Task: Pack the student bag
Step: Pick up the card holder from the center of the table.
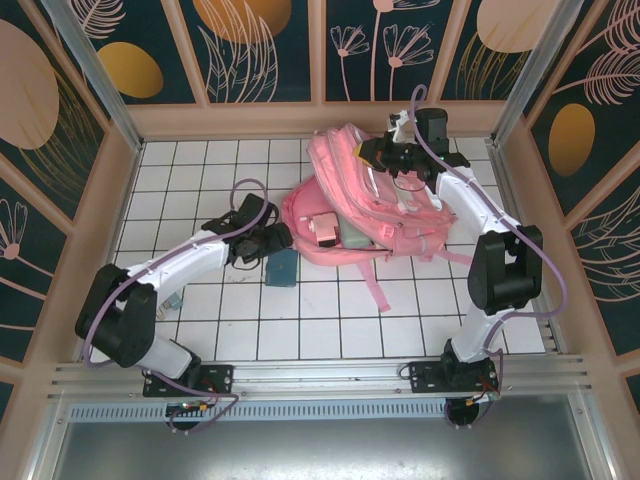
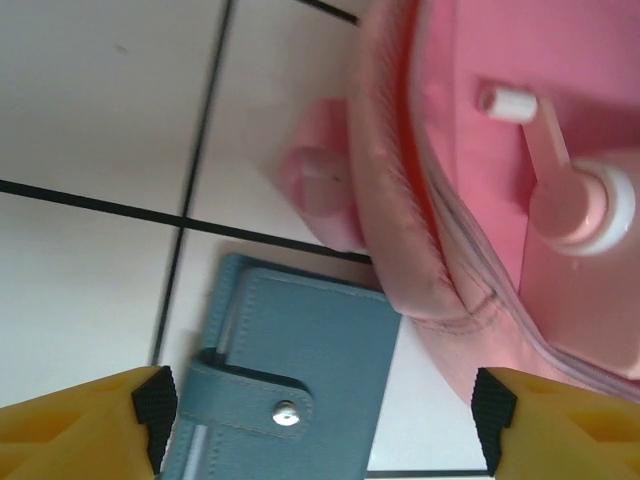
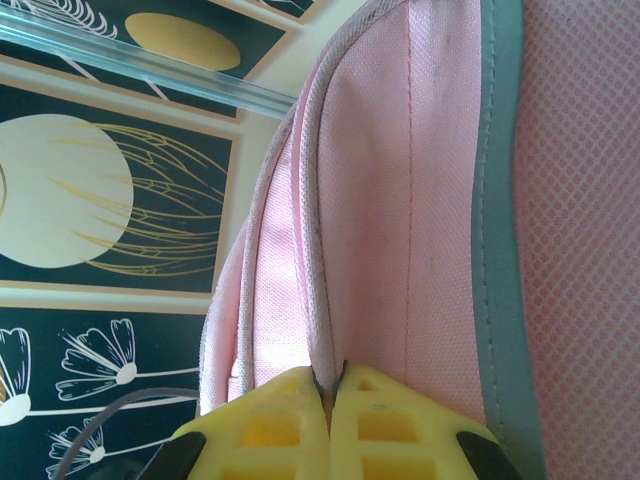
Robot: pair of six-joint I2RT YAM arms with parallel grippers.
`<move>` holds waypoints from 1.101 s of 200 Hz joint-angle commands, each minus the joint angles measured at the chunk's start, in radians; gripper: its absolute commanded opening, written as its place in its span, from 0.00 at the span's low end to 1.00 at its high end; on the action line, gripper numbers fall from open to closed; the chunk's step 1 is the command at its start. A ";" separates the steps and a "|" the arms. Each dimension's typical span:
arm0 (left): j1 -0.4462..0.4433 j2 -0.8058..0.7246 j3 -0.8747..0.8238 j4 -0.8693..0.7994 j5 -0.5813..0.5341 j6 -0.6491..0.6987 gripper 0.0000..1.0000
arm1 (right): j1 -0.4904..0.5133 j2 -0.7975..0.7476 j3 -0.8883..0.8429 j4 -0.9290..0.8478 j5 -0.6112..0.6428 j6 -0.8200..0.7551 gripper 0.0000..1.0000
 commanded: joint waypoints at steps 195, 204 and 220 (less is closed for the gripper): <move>-0.115 0.279 -0.049 -0.076 -0.147 0.061 0.71 | 0.019 -0.008 0.058 0.086 -0.035 -0.009 0.00; -0.115 0.265 -0.050 -0.084 -0.153 0.058 0.66 | 0.020 -0.011 0.058 0.083 -0.034 -0.012 0.00; -0.115 0.231 -0.044 -0.110 -0.180 0.054 0.57 | 0.019 -0.014 0.057 0.080 -0.031 -0.013 0.00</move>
